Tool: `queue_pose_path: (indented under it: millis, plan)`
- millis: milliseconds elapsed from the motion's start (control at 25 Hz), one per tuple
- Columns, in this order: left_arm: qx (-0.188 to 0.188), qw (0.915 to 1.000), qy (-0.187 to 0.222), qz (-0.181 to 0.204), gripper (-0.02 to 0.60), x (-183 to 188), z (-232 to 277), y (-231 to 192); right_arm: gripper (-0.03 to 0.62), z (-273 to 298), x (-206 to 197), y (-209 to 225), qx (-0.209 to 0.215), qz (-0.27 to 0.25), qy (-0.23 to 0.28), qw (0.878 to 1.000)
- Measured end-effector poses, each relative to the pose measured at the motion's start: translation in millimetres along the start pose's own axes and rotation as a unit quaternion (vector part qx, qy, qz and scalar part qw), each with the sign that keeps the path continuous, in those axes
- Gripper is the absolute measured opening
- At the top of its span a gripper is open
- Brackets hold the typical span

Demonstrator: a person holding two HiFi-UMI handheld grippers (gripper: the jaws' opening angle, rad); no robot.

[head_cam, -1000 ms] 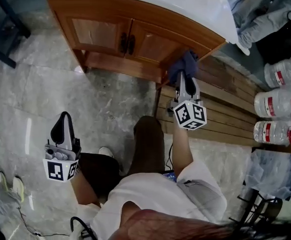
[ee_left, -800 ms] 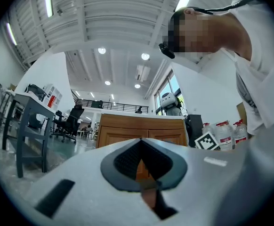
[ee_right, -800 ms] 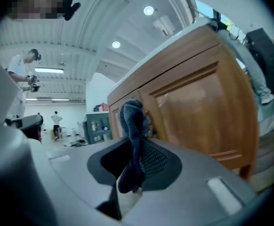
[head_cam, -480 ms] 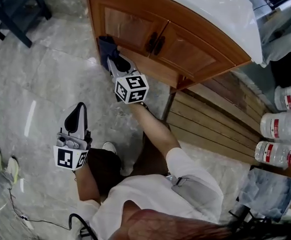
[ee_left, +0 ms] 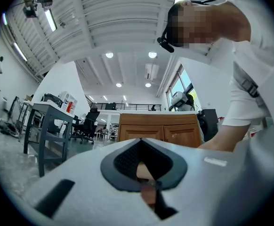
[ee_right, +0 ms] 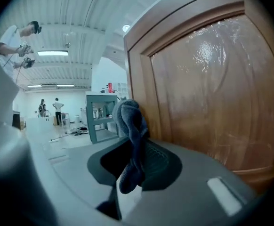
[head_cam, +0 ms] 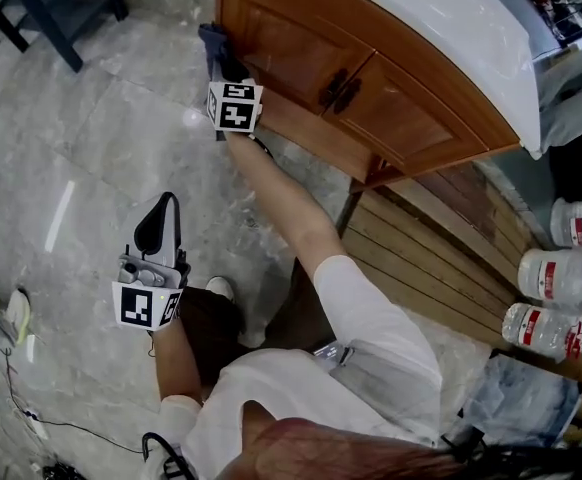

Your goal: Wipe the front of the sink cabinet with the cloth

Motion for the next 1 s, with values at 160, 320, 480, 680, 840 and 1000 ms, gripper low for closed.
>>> queue_pose_path:
  millis: [160,320,480,680,840,1000]
  plan:
    - [0.006,1.0,0.0,0.005,-0.005,3.0,-5.4,-4.4,0.077,4.9,3.4,8.2,-0.018,-0.017,0.003,1.0]
    - [0.006,1.0,0.003,0.003,-0.005,3.9,-5.5,-5.5,0.077,-4.2,4.5,15.7,-0.022,-0.032,0.01,0.999]
    - [0.002,1.0,0.002,-0.002,-0.005,1.3,-3.7,-4.6,0.075,-31.5,7.9,44.3,-0.041,-0.014,0.031,0.999]
    - [0.003,1.0,-0.004,-0.004,-0.005,-2.9,-2.2,-6.1,0.077,-92.5,1.1,96.0,-0.07,-0.021,0.055,0.996]
    - [-0.007,0.9999,-0.008,-0.004,-0.005,-5.3,3.6,-3.7,0.072,-143.3,-10.2,134.7,-0.094,-0.039,0.062,0.993]
    - [-0.014,0.9998,-0.008,-0.008,-0.005,-6.6,9.4,0.9,0.075,-184.9,-15.6,158.0,-0.103,-0.057,0.064,0.991]
Point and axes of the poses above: the fingertips, and each gripper's own axes: z forward along the fingers, y to its right, x out of its top, the point moved 1 cm from there along -z, backward along the fingers, and after that the axes turned 1 degree about y, right-handed, at the moved point
